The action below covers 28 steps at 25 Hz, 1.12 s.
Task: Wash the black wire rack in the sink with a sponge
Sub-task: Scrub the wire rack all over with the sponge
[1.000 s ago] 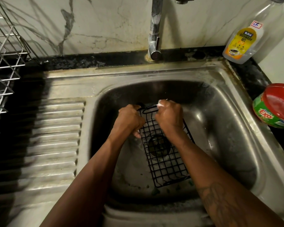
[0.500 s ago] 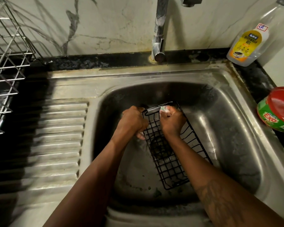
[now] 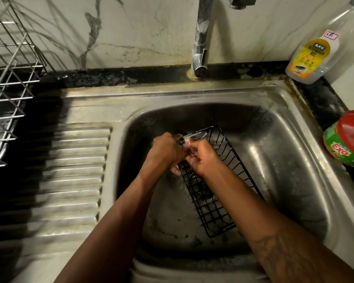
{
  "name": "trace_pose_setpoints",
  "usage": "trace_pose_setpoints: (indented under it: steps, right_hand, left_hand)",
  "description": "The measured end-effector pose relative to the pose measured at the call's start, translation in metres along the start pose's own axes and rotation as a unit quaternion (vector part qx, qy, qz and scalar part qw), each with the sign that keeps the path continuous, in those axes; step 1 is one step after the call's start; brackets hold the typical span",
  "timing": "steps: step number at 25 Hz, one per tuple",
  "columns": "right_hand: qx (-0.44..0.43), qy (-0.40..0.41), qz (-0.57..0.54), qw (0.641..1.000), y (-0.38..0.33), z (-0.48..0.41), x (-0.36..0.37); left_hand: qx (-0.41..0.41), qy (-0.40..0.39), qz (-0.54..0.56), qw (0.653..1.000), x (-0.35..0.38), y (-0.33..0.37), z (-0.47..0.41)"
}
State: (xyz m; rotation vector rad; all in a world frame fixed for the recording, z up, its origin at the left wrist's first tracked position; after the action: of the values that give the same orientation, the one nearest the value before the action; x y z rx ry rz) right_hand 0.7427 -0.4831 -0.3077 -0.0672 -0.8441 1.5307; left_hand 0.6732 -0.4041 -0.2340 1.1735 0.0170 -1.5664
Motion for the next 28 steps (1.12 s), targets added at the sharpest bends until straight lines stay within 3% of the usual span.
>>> trace_pose_setpoints:
  steps: [2,5,8,10,12,14,16,19,21,24,28]
  right_hand:
    - [0.001,-0.005,0.02,1.0,0.002,0.005,0.002]
    - [-0.047,0.081,0.13,0.987,0.013,0.008,-0.005]
    - [-0.025,0.145,0.082,0.986,0.014,0.004,-0.01]
    - [-0.009,0.17,0.252,0.953,0.012,0.013,-0.01]
    - [0.004,0.134,0.123,0.983,0.013,0.007,-0.012]
    - [0.038,0.103,0.11,0.988,0.017,0.011,-0.005]
    - [0.016,0.083,0.13,0.988,0.017,0.006,-0.001]
    - [-0.092,0.116,0.232,0.961,0.004,0.01,-0.004]
    - [-0.109,0.159,0.267,0.944,0.004,0.01,-0.015]
    - [-0.059,0.211,0.185,0.958,-0.001,0.012,-0.032]
    - [-0.138,0.228,0.085,0.96,-0.022,0.011,-0.035]
  left_hand:
    - [0.0,-0.003,-0.006,1.0,0.001,-0.002,-0.002]
    - [0.017,0.002,-0.051,0.999,0.0,-0.002,-0.005]
    - [0.014,-0.017,-0.035,0.999,0.003,-0.002,-0.006]
    - [0.005,-0.041,0.014,0.999,0.008,-0.003,-0.005]
    - [0.0,-0.046,0.034,0.998,0.01,-0.003,-0.007]
    - [0.0,-0.032,0.023,0.999,0.007,-0.004,-0.008]
    - [0.002,-0.039,0.032,0.999,0.005,-0.003,-0.005]
    - [0.022,-0.02,0.005,1.0,0.004,-0.002,-0.005]
    - [0.031,-0.007,-0.06,0.998,0.004,-0.005,-0.006]
    - [0.028,0.019,-0.071,0.997,0.004,-0.008,-0.007]
    - [0.047,0.086,-0.099,0.99,-0.002,-0.008,-0.006]
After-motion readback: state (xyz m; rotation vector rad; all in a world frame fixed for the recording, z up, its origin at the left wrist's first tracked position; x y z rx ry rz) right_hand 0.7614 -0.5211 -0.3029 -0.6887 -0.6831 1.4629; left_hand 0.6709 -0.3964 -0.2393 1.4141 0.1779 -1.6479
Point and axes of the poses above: each hand's wrist, its own z-axis away from the middle knuckle, its own x-axis out of the palm, y = z × x, the point moved 5 cm from there along -z, towards the middle knuckle, and after that the axes turned 2 degrees about -y, right-handed, at the moved point
